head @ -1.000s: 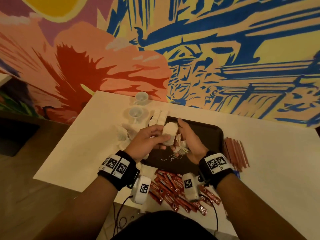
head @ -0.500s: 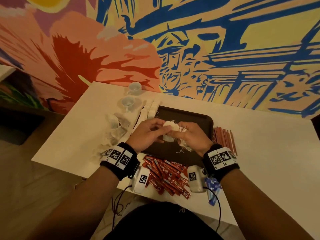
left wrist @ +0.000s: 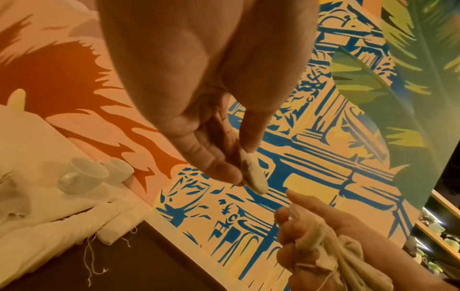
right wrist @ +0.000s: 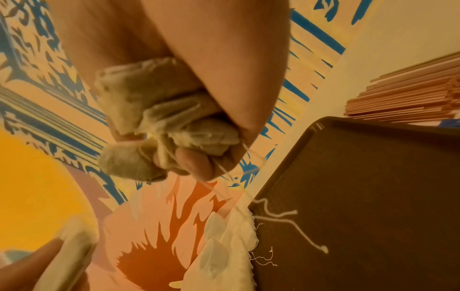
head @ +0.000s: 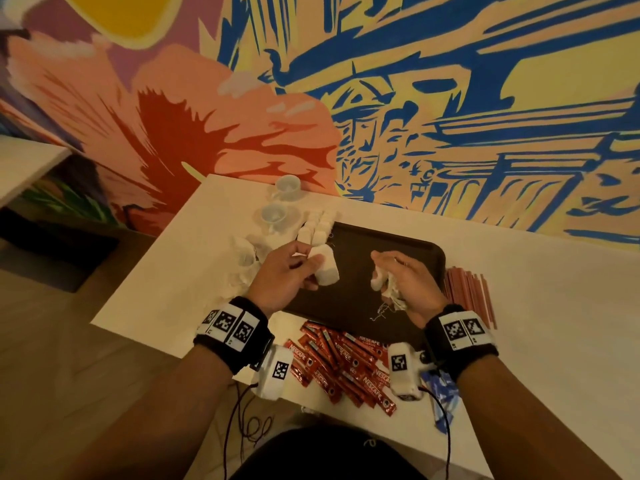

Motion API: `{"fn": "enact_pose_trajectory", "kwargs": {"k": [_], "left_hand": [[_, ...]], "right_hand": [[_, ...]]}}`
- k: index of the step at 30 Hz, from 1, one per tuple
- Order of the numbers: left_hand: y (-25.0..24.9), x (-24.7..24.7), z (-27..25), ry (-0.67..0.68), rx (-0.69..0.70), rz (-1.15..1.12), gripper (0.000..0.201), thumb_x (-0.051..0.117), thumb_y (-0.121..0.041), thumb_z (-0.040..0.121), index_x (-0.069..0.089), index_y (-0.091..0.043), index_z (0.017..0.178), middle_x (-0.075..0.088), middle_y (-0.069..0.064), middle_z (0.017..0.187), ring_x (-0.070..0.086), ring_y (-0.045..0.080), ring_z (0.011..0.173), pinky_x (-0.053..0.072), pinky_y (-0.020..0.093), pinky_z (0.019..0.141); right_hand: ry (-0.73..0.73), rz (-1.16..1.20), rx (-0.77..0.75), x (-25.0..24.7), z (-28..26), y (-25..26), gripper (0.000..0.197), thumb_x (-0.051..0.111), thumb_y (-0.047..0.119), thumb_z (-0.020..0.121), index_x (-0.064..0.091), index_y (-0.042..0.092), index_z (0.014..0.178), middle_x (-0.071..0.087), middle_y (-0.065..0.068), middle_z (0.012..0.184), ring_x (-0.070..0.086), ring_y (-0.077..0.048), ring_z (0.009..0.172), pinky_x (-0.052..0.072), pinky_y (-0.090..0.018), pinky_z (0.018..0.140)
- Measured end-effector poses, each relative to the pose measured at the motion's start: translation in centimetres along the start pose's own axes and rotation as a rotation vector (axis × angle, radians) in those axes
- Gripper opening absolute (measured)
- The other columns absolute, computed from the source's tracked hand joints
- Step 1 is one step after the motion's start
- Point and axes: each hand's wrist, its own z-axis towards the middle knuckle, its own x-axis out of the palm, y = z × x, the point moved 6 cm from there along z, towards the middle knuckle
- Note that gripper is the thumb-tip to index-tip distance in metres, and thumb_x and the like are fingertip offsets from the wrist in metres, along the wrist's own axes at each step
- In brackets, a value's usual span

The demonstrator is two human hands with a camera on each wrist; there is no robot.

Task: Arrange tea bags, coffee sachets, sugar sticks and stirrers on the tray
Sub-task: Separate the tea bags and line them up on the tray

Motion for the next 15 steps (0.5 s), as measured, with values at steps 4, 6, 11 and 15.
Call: {"fn": "enact_pose_trajectory", "kwargs": {"k": [4, 6, 11, 15], "left_hand": [[0.5, -0.8, 0.9, 0.022, -0.046, -0.098, 0.026, 0.065, -0.012, 0.096, 0.059, 0.007, 0.113, 0.072, 0.024, 0.106, 0.072, 0.026, 0.085, 0.059, 0.025, 0.068], [0.5, -0.9, 1.5, 0.080, -0.046, -0.135, 0.027, 0.066, -0.012, 0.095, 0.059, 0.008, 0.112, 0.071, 0.026, 0.107, 0.072, 0.029, 0.088, 0.059, 0.028, 0.072], [0.1, -1.8, 3.8, 0.149, -0.009, -0.090, 0.027, 0.067, -0.013, 0.095, 0.060, 0.005, 0.114, 0.067, 0.027, 0.112, 0.070, 0.030, 0.091, 0.061, 0.038, 0.080], [-0.8, -2.7, 5.9, 0.202, 0.065, 0.033, 0.018, 0.064, -0.013, 0.097, 0.067, 0.002, 0.107, 0.070, 0.023, 0.102, 0.069, 0.023, 0.083, 0.061, 0.033, 0.073]], "right_hand": [[0.085, -0.292, -0.043, 2.8, 0.5, 0.9, 0.042, 0.067, 0.057, 0.089, 0.070, 0.018, 0.104, 0.070, -0.004, 0.074, 0.066, -0.014, 0.065, 0.051, -0.031, 0.070], [0.199, -0.438, -0.066, 5.1, 0.9, 1.3, 0.037, 0.070, 0.055, 0.087, 0.070, 0.022, 0.104, 0.072, 0.002, 0.072, 0.067, -0.008, 0.065, 0.052, -0.026, 0.069], [0.292, -0.515, -0.157, 8.3, 2.7, 2.5, 0.005, 0.073, 0.034, 0.092, 0.074, 0.030, 0.093, 0.071, 0.019, 0.067, 0.063, 0.005, 0.062, 0.046, -0.014, 0.065], [0.249, -0.609, -0.180, 9.0, 4.2, 2.9, 0.017, 0.076, 0.046, 0.086, 0.075, 0.028, 0.085, 0.072, 0.007, 0.068, 0.065, -0.005, 0.059, 0.048, -0.024, 0.062]]}}
